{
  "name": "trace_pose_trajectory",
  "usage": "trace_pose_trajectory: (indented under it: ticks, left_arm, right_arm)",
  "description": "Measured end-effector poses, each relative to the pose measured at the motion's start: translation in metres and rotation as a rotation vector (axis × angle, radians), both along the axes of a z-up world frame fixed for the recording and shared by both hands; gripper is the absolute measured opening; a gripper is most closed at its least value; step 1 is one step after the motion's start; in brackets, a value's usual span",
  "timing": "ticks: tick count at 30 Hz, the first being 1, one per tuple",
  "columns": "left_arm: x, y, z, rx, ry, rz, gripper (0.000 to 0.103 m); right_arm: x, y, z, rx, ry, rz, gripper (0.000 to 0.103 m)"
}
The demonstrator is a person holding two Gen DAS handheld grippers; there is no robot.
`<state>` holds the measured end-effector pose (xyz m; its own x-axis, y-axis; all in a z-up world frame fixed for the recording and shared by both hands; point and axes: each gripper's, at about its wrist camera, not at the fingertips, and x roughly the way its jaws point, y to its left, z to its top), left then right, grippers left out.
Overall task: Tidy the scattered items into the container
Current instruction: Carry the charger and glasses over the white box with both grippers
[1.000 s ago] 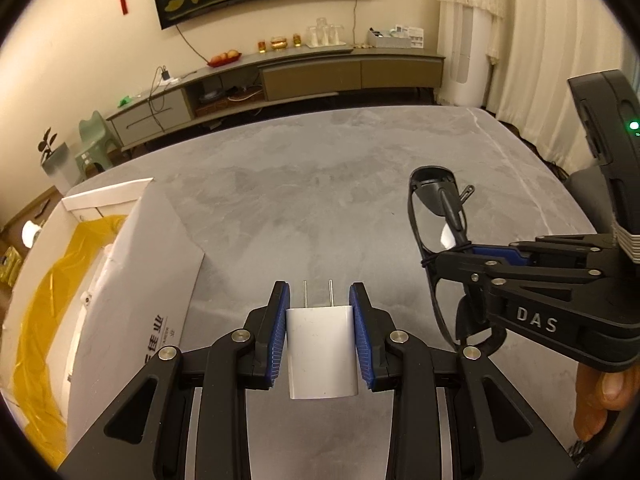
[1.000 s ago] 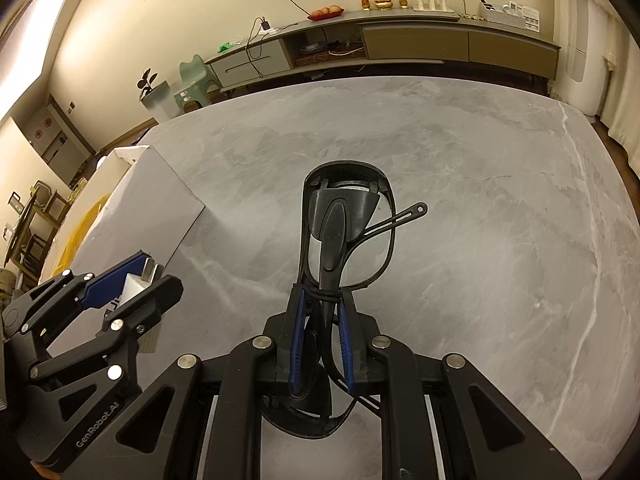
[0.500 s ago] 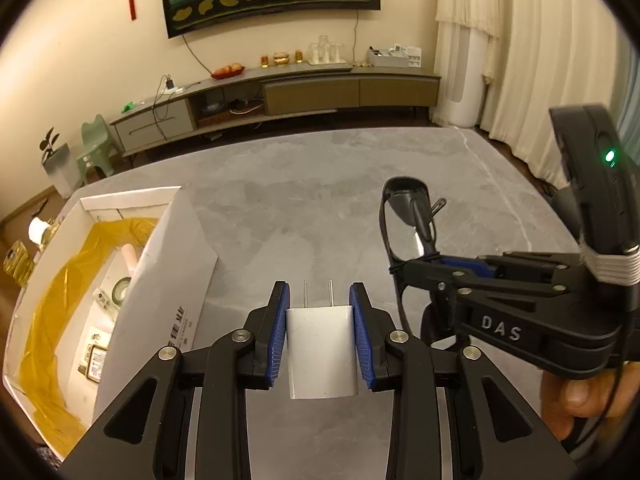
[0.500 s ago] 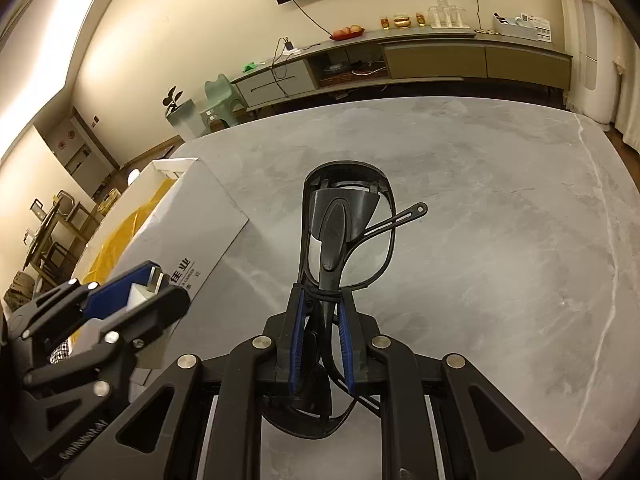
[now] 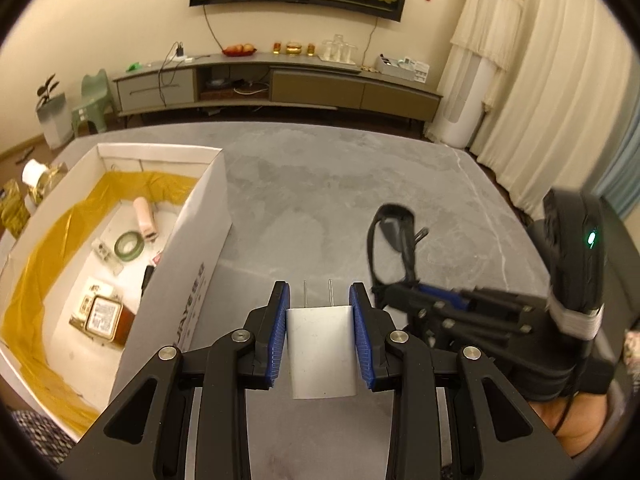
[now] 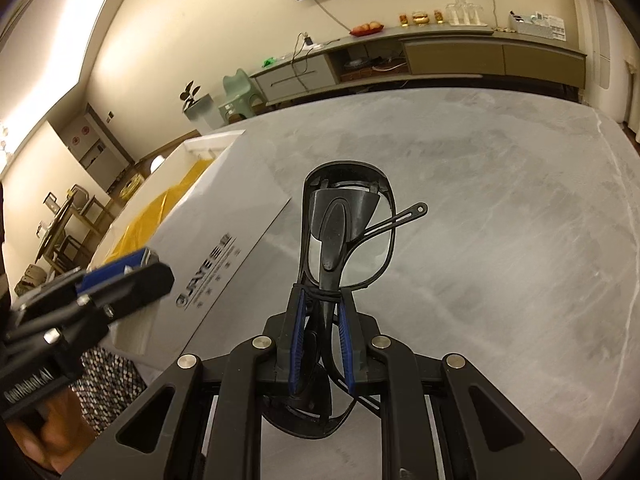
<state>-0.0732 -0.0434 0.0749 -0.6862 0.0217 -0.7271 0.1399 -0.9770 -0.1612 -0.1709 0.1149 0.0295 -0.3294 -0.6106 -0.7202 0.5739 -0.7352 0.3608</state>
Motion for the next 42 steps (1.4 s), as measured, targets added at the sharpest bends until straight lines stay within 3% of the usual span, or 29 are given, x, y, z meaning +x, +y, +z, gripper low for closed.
trace_pose_trajectory:
  ticks: [13, 22, 29, 42]
  left_arm:
    - [0.033, -0.034, 0.032, 0.073, 0.102, 0.002, 0.032]
    - [0.052, -0.073, 0.049, 0.13, 0.171, 0.032, 0.032]
    - [0.063, -0.109, 0.05, 0.162, 0.202, 0.078, 0.032]
    - [0.08, -0.171, 0.037, 0.226, 0.227, 0.17, 0.032]
  right_arm:
    - [0.051, -0.018, 0.013, -0.044, 0.011, -0.026, 0.018]
    - [0.071, -0.049, 0.054, -0.076, 0.064, 0.005, 0.018]
    - [0.087, -0.083, 0.08, -0.076, 0.11, 0.048, 0.018]
    - [0.108, -0.144, 0.099, -0.043, 0.143, 0.116, 0.018]
